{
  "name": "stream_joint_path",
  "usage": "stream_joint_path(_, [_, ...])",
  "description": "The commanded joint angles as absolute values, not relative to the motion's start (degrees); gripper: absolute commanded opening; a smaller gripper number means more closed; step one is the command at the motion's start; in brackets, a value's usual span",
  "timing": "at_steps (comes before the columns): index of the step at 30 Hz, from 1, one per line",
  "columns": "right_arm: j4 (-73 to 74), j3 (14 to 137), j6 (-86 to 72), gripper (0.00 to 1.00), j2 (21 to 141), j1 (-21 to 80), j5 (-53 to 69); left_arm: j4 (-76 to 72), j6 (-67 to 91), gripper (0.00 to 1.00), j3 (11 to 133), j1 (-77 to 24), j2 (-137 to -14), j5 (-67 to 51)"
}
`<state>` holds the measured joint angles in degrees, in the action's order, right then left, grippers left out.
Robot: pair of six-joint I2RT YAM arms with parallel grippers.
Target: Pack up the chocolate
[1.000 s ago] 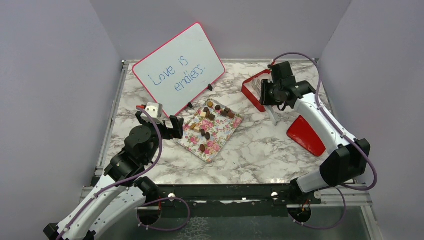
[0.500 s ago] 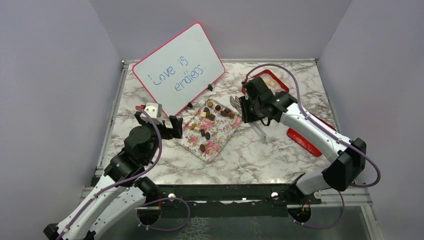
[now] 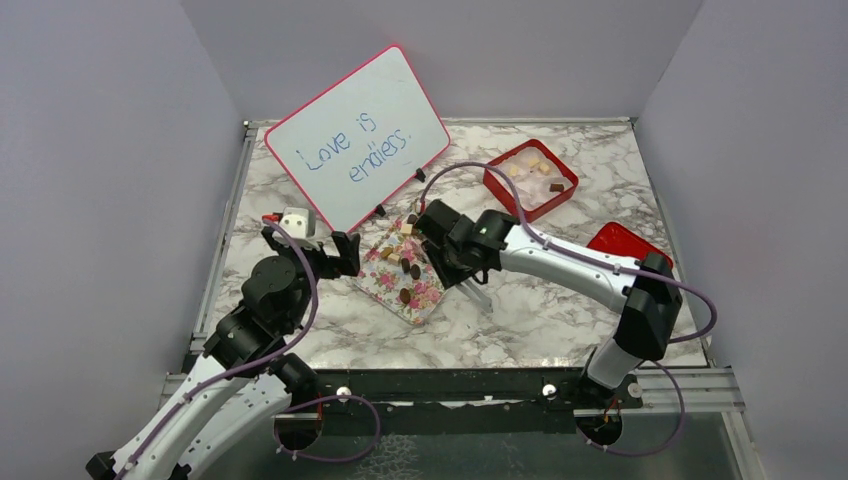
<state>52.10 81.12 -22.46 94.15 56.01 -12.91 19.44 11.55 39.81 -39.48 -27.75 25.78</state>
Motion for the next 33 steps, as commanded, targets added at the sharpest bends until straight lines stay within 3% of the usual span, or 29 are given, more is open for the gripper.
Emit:
stream_joint_path(1, [55.49, 85.12, -25.97, 0.43, 95.42, 60.21, -16.92, 19.2, 11.38, 0.99, 40.07, -39.28, -25.55, 29.47])
stream_joint_path(19, [61.55, 87.29, -37.13, 0.44, 99.96, 72.32, -19.79, 18.68, 12.46, 0.99, 39.22, -38.93, -19.13, 33.39])
stream_joint_path(33, [60.12, 88.93, -37.3, 0.45, 102.4, 73.69, -20.0, 18.72, 12.05, 0.99, 39.37, -38.84, -19.76, 33.31])
